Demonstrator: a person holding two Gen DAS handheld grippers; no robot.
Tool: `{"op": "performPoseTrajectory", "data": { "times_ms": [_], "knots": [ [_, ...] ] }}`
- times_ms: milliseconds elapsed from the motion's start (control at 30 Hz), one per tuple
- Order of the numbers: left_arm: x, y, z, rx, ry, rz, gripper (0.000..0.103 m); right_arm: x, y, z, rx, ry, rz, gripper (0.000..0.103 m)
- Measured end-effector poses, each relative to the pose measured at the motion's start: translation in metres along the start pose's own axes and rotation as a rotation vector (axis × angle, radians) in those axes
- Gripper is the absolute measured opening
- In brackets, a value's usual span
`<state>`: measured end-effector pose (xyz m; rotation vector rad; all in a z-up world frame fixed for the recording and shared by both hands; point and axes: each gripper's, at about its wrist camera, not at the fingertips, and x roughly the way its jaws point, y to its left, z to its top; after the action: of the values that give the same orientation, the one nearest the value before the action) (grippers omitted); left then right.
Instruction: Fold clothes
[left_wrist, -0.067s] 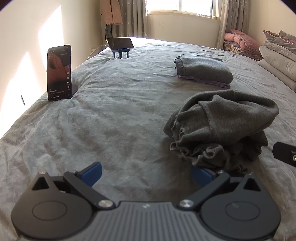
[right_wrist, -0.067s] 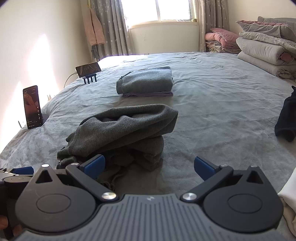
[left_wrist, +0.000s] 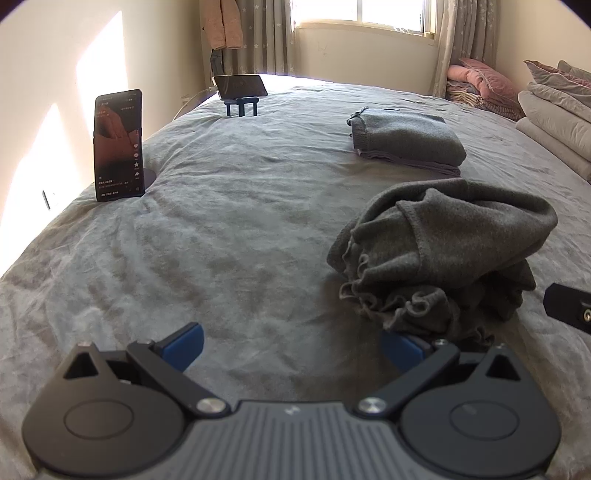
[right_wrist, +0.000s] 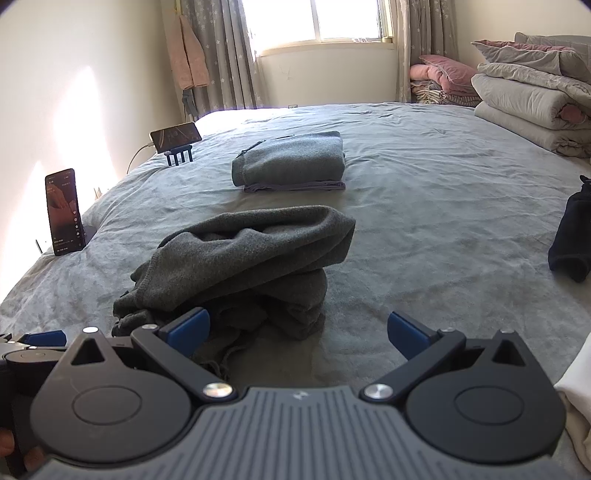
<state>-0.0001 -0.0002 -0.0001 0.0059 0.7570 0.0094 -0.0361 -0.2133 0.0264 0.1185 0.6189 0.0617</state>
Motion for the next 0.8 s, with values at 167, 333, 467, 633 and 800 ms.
{"op": "performPoseTrajectory", "data": {
  "times_ms": [167,333,467,633,800],
  "knots": [
    [0.0009,0.0003,-0.0007,-0.001,0.004,-0.001,0.103,0.0007,0.0001,-0.0017,-0.001,0.006,0.000,0.103],
    [0.0003,0.0039,-0.0008,-0.003,0.008,-0.002,0.103,0.0038,0.0006,-0.0032,-0.002,0.011,0.001,0.103],
    [0.0016,0.0016,-0.0016,0.002,0.016,-0.001,0.103,0.0060,0.0043,-0.0023,-0.013,0.023,-0.005,0.103],
    [0.0014,0.0020,-0.0016,0.005,0.020,0.000,0.103,0.0069,0.0049,-0.0033,-0.024,0.034,-0.009,0.103],
    [0.0028,0.0014,-0.0016,0.005,0.025,0.006,0.103,0.0067,0.0036,-0.0034,-0.025,0.044,-0.013,0.103]
  ]
}}
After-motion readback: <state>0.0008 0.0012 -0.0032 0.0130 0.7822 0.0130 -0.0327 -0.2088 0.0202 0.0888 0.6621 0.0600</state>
